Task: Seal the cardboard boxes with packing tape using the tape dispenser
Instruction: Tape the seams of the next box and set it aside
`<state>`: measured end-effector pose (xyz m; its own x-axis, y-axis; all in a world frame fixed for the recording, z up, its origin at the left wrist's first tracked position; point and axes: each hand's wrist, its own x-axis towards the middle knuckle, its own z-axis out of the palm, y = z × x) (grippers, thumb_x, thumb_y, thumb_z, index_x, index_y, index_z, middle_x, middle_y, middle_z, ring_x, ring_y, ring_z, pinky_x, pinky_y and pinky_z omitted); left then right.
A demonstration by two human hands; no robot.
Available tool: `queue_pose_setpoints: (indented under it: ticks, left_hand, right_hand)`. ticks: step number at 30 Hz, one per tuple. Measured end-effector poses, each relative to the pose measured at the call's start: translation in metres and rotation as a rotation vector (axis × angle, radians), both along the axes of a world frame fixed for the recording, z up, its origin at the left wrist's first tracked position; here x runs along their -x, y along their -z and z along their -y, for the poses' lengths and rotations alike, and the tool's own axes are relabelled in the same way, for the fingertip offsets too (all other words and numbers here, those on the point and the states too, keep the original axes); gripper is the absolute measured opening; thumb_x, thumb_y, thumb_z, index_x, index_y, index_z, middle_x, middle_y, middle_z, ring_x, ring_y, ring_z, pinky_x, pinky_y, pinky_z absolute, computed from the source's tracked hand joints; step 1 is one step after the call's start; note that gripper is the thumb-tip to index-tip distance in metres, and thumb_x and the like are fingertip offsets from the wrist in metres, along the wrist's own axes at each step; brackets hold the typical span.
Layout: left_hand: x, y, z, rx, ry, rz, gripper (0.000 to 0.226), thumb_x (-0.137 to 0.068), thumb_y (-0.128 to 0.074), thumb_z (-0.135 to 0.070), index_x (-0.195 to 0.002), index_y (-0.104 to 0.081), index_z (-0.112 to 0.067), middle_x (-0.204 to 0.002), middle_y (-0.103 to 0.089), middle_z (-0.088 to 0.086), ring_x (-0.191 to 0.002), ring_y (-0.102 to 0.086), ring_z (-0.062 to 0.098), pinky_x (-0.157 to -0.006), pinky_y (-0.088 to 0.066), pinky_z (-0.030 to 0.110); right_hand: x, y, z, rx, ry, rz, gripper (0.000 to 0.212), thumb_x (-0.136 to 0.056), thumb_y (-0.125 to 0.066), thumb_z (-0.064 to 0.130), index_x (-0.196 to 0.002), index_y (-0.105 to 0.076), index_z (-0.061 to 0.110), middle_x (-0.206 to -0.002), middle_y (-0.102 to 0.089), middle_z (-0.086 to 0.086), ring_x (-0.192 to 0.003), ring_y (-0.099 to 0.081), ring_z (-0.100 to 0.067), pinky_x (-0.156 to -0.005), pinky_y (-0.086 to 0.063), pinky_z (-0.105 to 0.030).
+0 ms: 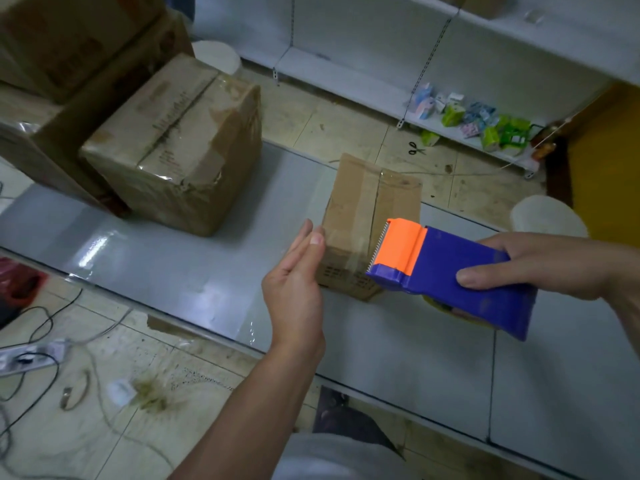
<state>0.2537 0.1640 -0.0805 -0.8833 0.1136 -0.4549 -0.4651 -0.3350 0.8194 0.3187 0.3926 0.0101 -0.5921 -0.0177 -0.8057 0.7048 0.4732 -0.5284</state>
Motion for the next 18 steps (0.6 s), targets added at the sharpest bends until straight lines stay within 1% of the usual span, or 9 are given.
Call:
queue_pose_setpoints:
  ticks: [4, 6, 8, 10, 11, 13, 15, 17, 18]
  left_hand:
    - [0.003, 0.002, -0.003, 0.01, 0.025, 0.013, 0.013, -0.091, -0.067, -0.019, -0.101, -0.074, -0.022, -0.121, -0.066, -0.016, -0.09, -0.057, -0.025, -0.068, -0.042, -0.005]
    - [0.003, 0.003, -0.004, 0.012, 0.035, 0.024, 0.011, -0.091, -0.066, -0.02, -0.094, -0.073, -0.028, -0.12, -0.064, -0.016, -0.085, -0.056, -0.026, -0.068, -0.042, -0.005]
    - [0.005, 0.006, -0.002, 0.021, 0.037, 0.029, 0.011, -0.091, -0.066, -0.02, -0.095, -0.073, -0.028, -0.117, -0.064, -0.016, -0.083, -0.056, -0.027, -0.068, -0.042, -0.005]
    - [0.006, 0.009, 0.0, 0.026, 0.04, 0.033, 0.012, -0.09, -0.066, -0.02, -0.094, -0.074, -0.028, -0.117, -0.066, -0.017, -0.087, -0.057, -0.025, -0.07, -0.042, -0.005]
    - [0.007, 0.011, 0.001, 0.013, 0.04, 0.041, 0.013, -0.09, -0.066, -0.019, -0.095, -0.075, -0.027, -0.118, -0.067, -0.017, -0.092, -0.058, -0.023, -0.075, -0.044, -0.003]
    - [0.011, 0.013, 0.0, -0.018, 0.062, 0.087, 0.024, -0.09, -0.065, -0.018, -0.112, -0.071, -0.023, -0.118, -0.068, -0.016, -0.103, -0.06, -0.012, -0.092, -0.045, 0.009]
    - [0.018, 0.019, -0.001, -0.061, 0.098, 0.15, 0.041, -0.092, -0.061, -0.016, -0.131, -0.057, -0.026, -0.12, -0.067, -0.013, -0.111, -0.059, 0.0, -0.097, -0.043, 0.019]
    - [0.023, 0.031, -0.002, -0.07, 0.131, 0.213, 0.042, -0.092, -0.058, -0.017, -0.132, -0.053, -0.028, -0.124, -0.065, -0.008, -0.118, -0.057, 0.009, -0.1, -0.042, 0.023]
    - [0.022, 0.037, -0.001, -0.032, 0.169, 0.223, 0.042, -0.09, -0.059, -0.02, -0.132, -0.054, -0.027, -0.127, -0.064, -0.006, -0.123, -0.055, 0.012, -0.105, -0.039, 0.027]
  right_hand:
    - [0.001, 0.003, -0.001, 0.005, 0.012, -0.003, 0.059, -0.052, -0.072, 0.06, -0.096, -0.071, 0.022, -0.096, -0.075, -0.005, -0.086, -0.072, -0.022, -0.066, -0.056, -0.018]
    - [0.001, 0.006, -0.001, 0.011, 0.014, -0.007, 0.062, -0.049, -0.076, 0.064, -0.094, -0.072, 0.022, -0.098, -0.075, -0.008, -0.087, -0.072, -0.025, -0.067, -0.055, -0.021]
    - [0.001, 0.01, 0.0, 0.026, 0.018, -0.017, 0.071, -0.044, -0.081, 0.069, -0.095, -0.073, 0.02, -0.1, -0.074, -0.011, -0.089, -0.071, -0.027, -0.07, -0.055, -0.024]
    - [0.001, 0.013, 0.001, 0.038, 0.027, -0.02, 0.076, -0.041, -0.082, 0.07, -0.096, -0.072, 0.019, -0.101, -0.073, -0.012, -0.089, -0.07, -0.028, -0.072, -0.053, -0.027]
    - [0.001, 0.013, 0.001, 0.043, 0.025, -0.019, 0.075, -0.04, -0.082, 0.07, -0.095, -0.072, 0.019, -0.101, -0.073, -0.012, -0.089, -0.07, -0.028, -0.073, -0.053, -0.028]
    - [0.001, 0.014, 0.002, 0.043, 0.02, -0.019, 0.076, -0.039, -0.082, 0.07, -0.095, -0.073, 0.02, -0.101, -0.073, -0.011, -0.091, -0.07, -0.029, -0.075, -0.053, -0.029]
    - [0.001, 0.014, 0.001, 0.034, 0.016, -0.014, 0.079, -0.037, -0.083, 0.071, -0.097, -0.072, 0.02, -0.101, -0.073, -0.011, -0.092, -0.071, -0.029, -0.076, -0.053, -0.03]
    - [-0.001, 0.013, -0.001, 0.027, 0.014, -0.011, 0.08, -0.037, -0.083, 0.07, -0.098, -0.072, 0.019, -0.1, -0.074, -0.01, -0.092, -0.071, -0.029, -0.074, -0.054, -0.029]
    - [-0.002, 0.012, 0.0, 0.028, 0.016, -0.013, 0.078, -0.039, -0.083, 0.069, -0.098, -0.072, 0.019, -0.1, -0.074, -0.011, -0.092, -0.071, -0.03, -0.073, -0.054, -0.028]
